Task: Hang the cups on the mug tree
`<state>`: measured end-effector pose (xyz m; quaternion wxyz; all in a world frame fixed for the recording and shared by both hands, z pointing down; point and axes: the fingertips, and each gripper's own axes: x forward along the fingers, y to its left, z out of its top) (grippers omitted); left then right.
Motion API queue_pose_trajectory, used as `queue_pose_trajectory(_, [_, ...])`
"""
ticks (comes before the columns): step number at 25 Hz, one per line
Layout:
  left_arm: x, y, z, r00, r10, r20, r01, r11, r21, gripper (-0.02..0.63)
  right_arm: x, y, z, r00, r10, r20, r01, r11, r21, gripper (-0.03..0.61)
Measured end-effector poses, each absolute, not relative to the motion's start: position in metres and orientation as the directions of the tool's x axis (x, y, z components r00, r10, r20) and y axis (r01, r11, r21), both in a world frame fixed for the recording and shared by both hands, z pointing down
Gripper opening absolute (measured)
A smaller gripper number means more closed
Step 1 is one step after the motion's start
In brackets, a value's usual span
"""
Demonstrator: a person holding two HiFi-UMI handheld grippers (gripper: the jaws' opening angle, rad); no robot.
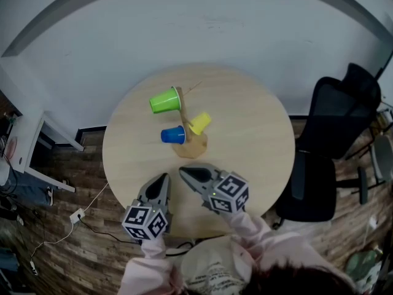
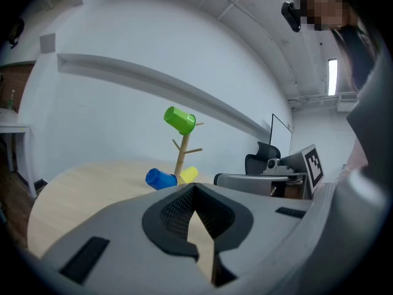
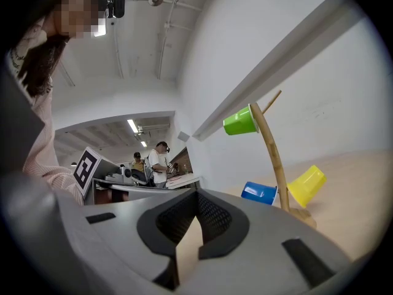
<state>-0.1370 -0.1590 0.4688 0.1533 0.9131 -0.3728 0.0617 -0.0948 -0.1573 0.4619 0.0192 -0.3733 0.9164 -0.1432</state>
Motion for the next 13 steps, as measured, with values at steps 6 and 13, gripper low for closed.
queue_pose_trajectory(6, [-0.1405,-0.1590,0.4669,0.705,-0.673,0.224,-0.709,-0.666,0.231,0.005,-0.0985,-0.1576,0.4599,-0.729,-0.681,0.069,-0.671,0.691,-0.269,0.002])
queue_pose_trajectory(13, [-0.1409,-0.1571,0.4662,0.698,-0.680,0.222,-0.716,-0.660,0.230,0.005,-0.0991,-0.1557,0.4582,-0.735,-0.675,0.064,-0.665,0.699,-0.263,0.000])
